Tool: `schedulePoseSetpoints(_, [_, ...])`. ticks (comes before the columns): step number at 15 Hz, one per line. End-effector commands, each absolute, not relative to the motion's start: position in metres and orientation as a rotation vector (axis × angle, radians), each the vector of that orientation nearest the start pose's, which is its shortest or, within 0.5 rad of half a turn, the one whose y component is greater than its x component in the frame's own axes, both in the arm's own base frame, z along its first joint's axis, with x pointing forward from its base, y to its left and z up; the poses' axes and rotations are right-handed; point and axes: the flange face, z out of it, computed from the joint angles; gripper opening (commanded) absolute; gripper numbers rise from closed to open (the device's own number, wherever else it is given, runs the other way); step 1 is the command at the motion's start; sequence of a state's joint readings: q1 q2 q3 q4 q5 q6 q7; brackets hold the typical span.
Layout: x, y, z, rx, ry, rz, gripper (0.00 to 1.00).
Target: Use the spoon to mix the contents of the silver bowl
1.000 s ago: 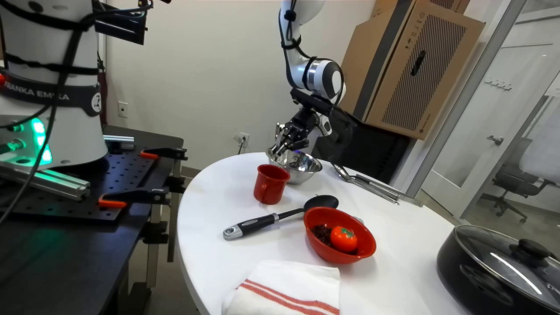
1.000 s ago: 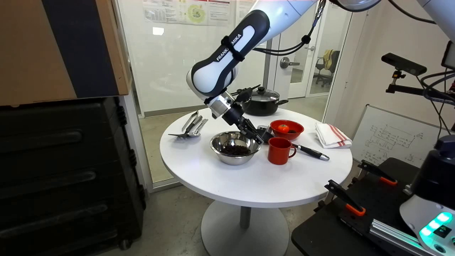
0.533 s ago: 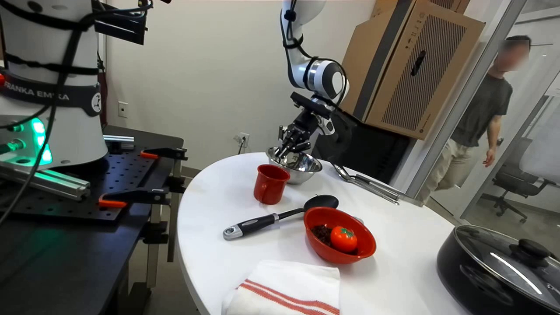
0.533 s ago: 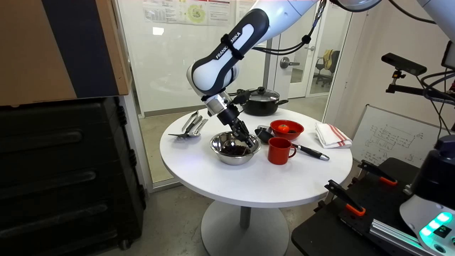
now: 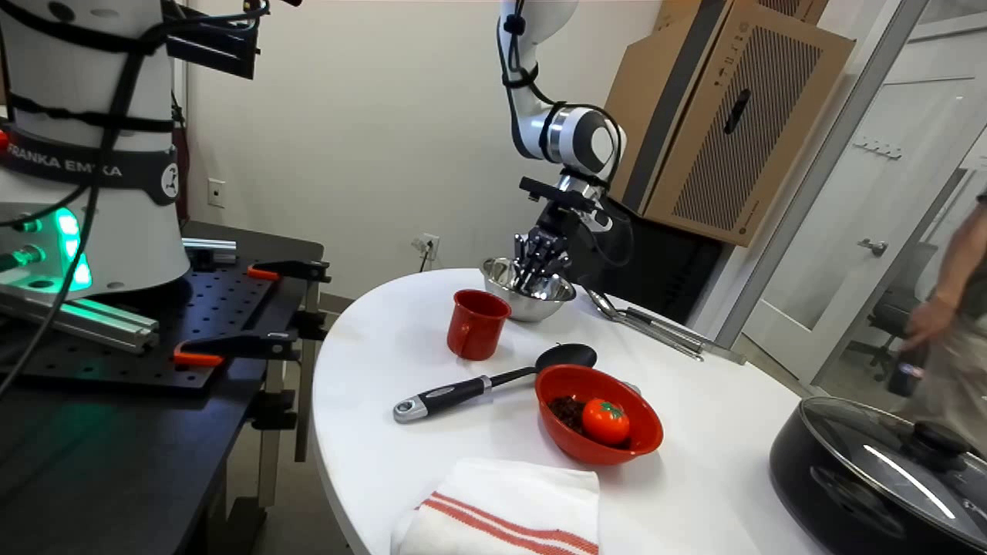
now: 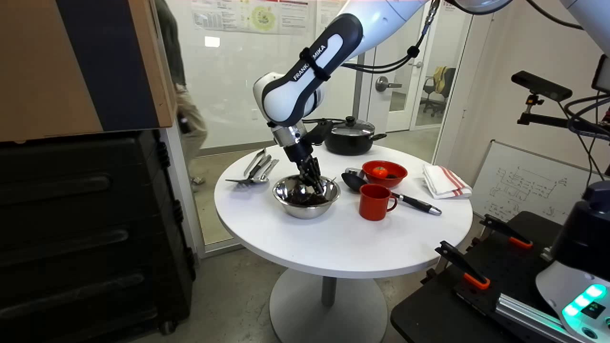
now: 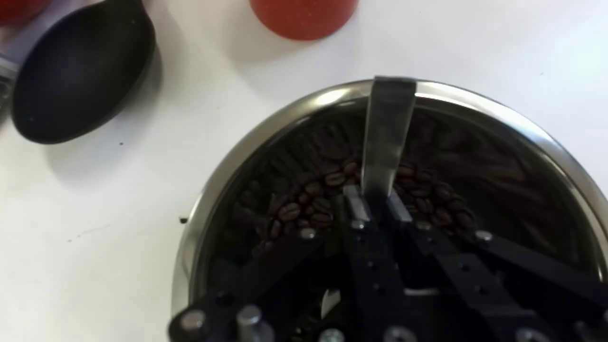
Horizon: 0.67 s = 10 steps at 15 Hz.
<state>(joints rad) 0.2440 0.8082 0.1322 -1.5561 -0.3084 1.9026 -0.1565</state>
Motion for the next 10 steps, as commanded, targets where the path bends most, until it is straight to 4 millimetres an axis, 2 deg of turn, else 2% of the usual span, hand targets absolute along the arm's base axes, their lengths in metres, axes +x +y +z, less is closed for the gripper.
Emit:
schedulePoseSetpoints(1, [0.618, 0.202, 0.155, -3.178, -1.077, 0.626, 0.03])
schedulePoseSetpoints(6, [0.605, 0.188, 0.158, -3.158, -1.157, 0.881, 0.03])
schedulePoseSetpoints(10, [0.588, 0.185, 0.155, -3.045, -1.237, 1.156, 0.03])
